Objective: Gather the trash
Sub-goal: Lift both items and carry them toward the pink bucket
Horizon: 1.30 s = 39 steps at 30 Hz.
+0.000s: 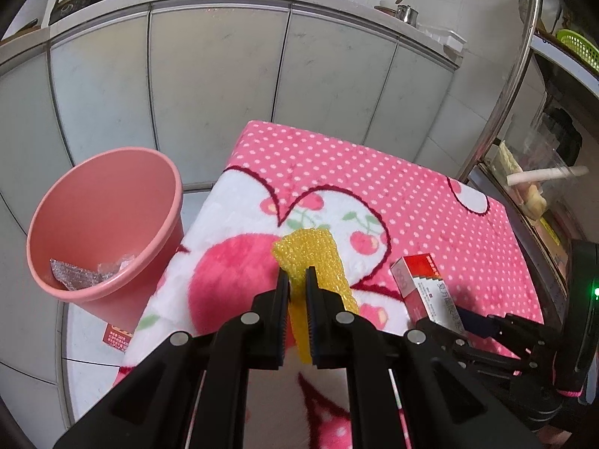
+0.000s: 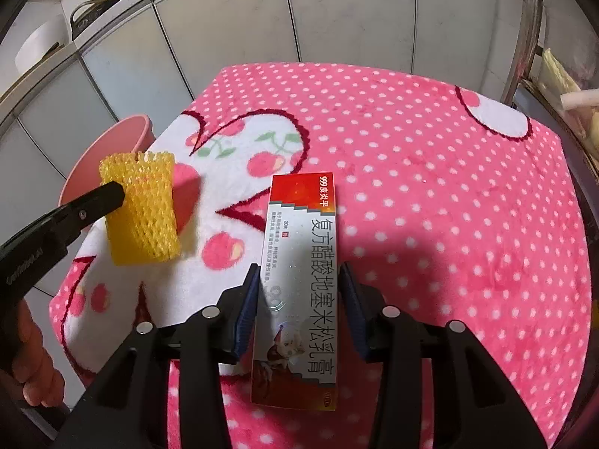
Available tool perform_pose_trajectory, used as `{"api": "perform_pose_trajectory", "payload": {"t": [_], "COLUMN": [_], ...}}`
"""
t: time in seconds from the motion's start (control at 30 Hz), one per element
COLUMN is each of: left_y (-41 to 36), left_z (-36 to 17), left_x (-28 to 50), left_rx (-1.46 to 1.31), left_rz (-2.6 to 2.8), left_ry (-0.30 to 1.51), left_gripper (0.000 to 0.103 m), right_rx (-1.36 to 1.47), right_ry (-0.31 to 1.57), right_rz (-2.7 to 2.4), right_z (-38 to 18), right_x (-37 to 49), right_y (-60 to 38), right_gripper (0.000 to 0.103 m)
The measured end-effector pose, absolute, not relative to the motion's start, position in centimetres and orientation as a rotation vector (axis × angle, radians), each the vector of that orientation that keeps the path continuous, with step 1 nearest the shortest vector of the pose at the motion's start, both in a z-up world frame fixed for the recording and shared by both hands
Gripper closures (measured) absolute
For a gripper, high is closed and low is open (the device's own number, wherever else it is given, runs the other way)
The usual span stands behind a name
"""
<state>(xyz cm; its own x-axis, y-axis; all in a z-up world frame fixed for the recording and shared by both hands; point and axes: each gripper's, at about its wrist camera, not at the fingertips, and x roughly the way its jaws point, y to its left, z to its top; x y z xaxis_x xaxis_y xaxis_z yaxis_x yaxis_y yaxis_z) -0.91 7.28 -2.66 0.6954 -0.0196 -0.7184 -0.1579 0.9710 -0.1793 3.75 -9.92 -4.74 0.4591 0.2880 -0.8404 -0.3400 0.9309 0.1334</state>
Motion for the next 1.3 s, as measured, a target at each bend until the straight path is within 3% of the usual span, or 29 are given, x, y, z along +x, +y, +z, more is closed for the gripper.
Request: {"api": "perform_pose_trajectory", "payload": {"t": [0.6,1.3], "left_y": [8.4,18.5], "left_z": [-3.0,2.8], "left_x": [-1.7,-3.3], "left_rx": [-0.239,-0.319], "left_rz": [0.080,0.262], "left_ry": [0.802,0.601], "left_gripper": [0.095,0.095], "right_rx": [-0.132,-0.107], "right_ry": [1.016,0.822], "right_rz": [0.439,0.689], "right_z": [-4.5,3.2], "right_x": [5.0,6.5], "right_y": [-7.5,3.4], "right_gripper": [0.061,0.062]}}
